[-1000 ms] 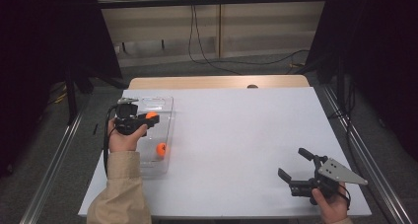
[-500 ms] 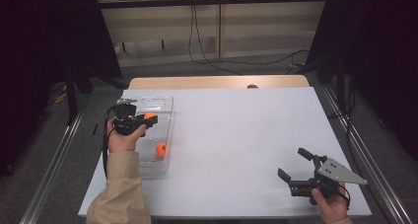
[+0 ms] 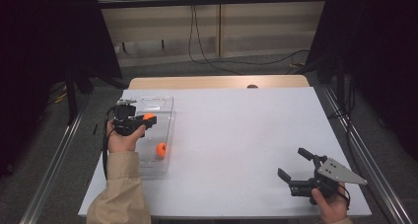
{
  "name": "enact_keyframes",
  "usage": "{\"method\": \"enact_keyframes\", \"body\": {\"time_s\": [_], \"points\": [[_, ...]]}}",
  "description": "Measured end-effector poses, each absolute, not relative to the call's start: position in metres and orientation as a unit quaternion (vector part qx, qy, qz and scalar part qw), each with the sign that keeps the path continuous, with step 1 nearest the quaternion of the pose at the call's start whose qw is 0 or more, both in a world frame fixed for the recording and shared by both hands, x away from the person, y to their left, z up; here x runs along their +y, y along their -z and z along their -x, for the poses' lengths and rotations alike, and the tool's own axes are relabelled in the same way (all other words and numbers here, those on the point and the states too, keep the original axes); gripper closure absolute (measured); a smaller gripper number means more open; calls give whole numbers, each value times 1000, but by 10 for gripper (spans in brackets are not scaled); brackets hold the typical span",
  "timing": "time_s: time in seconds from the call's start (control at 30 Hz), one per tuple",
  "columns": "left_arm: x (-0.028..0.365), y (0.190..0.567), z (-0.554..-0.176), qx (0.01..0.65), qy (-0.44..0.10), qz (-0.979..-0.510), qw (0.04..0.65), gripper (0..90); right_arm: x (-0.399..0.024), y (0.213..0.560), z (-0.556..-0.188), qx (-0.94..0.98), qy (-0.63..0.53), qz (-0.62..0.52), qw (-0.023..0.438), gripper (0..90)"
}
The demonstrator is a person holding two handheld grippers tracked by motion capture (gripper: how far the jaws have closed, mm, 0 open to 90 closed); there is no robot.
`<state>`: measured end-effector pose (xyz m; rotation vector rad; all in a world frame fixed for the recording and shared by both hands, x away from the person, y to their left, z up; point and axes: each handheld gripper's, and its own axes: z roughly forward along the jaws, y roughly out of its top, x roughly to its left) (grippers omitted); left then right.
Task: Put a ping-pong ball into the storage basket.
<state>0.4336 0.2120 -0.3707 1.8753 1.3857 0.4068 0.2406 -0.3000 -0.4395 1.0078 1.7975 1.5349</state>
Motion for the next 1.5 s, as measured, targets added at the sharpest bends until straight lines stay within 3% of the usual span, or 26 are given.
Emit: {"method": "enact_keyframes", "body": {"time_s": [0.1,0.47,0.87,1.5], "points": [[212,371,-434,541,-160,-734,377,492,-300,439,-241,671,-573,-376,282,13],[212,367,-431,546,-165,-720,394,280,-300,439,-240,671,-573,-377,282,13],[206,361,-410,525,-175,-715,427,127,-301,439,-240,670,-573,-377,283,13],[207,378,-360,481,-204,-705,480,68,-300,439,-240,671,-573,-377,282,13]]}}
